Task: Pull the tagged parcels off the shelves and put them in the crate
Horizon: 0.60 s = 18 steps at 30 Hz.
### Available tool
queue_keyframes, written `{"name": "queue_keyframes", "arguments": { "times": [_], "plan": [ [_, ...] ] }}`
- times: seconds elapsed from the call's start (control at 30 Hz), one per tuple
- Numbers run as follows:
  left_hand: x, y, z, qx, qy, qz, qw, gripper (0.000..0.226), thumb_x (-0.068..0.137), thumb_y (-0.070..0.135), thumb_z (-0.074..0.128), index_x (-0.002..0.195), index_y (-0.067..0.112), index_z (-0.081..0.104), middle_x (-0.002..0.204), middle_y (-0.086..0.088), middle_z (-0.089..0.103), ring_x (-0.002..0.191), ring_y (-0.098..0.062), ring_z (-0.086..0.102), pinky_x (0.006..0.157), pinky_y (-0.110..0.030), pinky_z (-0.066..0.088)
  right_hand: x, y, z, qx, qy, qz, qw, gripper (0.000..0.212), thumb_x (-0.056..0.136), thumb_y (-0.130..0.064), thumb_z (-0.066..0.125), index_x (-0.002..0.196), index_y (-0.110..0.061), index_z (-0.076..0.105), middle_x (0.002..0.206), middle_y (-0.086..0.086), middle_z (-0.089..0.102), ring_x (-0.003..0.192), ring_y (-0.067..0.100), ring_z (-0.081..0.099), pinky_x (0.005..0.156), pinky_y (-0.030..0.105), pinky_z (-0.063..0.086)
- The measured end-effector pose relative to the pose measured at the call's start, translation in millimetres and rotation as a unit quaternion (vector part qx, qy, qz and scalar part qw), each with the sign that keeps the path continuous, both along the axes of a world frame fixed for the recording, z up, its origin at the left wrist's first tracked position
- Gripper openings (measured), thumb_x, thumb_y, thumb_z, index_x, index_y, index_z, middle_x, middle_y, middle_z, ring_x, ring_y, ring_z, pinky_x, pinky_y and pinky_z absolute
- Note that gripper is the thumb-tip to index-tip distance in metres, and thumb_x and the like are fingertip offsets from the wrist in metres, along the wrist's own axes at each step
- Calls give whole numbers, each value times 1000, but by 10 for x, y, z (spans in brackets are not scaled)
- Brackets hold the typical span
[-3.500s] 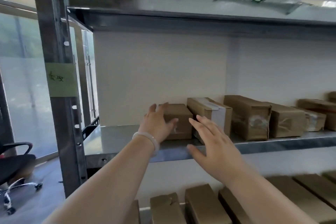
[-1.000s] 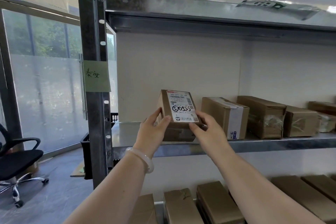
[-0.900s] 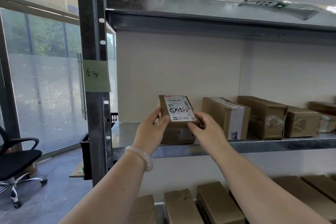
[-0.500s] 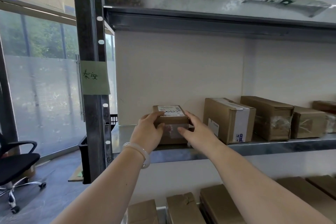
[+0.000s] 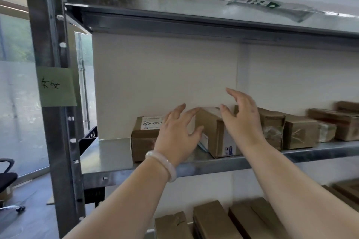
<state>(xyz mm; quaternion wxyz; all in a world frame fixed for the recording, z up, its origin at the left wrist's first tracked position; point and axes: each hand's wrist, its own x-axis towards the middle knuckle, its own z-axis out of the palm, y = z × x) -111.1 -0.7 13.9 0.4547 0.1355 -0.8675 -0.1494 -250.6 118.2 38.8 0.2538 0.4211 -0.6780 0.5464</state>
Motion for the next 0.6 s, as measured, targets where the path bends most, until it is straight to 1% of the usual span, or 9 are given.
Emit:
{"name": "queue_keyframes", "arguments": {
  "times": [0.1,0.2,0.3,0.37,0.4,0.43,0.5,0.57,0.6],
  "plan": [
    [-298,115,-65,55,-28,-30,998,55,92,41,60,144,34,43,154,0,33,143,-20,29,106,-21,19,-265,62,-107,27,-100,1,995,53,94,-38,57,144,-34,39,149,-3,34,136,11,30,107,28,26],
    [-536,197,-58,118,-13,-42,992,55,93,40,61,145,31,43,150,1,36,140,-15,31,103,-16,21,-465,101,-198,22,-146,17,989,59,94,-39,56,148,-26,36,150,0,36,135,12,33,100,24,27],
    [-748,230,-12,173,-20,-38,984,57,94,44,57,147,31,40,151,0,36,139,-16,34,101,-18,23,-637,108,-228,22,-203,66,977,60,95,-38,55,149,-19,36,150,2,42,133,14,40,96,23,30],
    [-848,247,-18,207,-29,-33,977,57,95,47,54,147,32,38,150,-2,37,135,-18,38,98,-20,26,-701,89,-254,62,-235,97,965,59,96,-42,53,148,-18,38,149,2,44,132,15,41,93,21,30],
    [-882,264,-34,220,-29,-28,975,56,95,47,54,147,32,38,149,-3,39,131,-18,42,96,-21,29,-721,81,-270,78,-246,108,960,57,96,-44,51,146,-19,41,146,1,46,127,14,43,89,20,32],
    [-906,284,-54,228,-24,-23,973,55,95,47,54,146,32,40,146,-3,43,125,-16,46,94,-21,31,-735,78,-284,84,-255,121,956,55,96,-45,51,144,-21,43,142,0,49,118,11,45,81,17,34],
    [-932,326,-88,232,-2,-13,973,52,95,44,55,144,31,44,138,0,50,111,-8,48,91,-21,34,-758,90,-301,75,-261,141,952,51,95,-46,52,141,-23,47,128,-5,54,101,4,47,65,8,31],
    [-938,357,-93,232,22,-4,973,48,94,42,57,140,31,48,129,3,55,104,-4,47,88,-20,36,-776,124,-301,58,-253,154,953,47,94,-45,55,136,-24,52,111,-13,55,84,-7,49,59,6,34],
    [-935,369,-83,231,32,0,973,45,94,43,58,138,31,51,126,6,58,103,-4,49,85,-19,38,-776,148,-295,50,-249,164,953,47,93,-45,57,135,-25,53,104,-18,55,81,-10,49,58,6,36]
  ]
}}
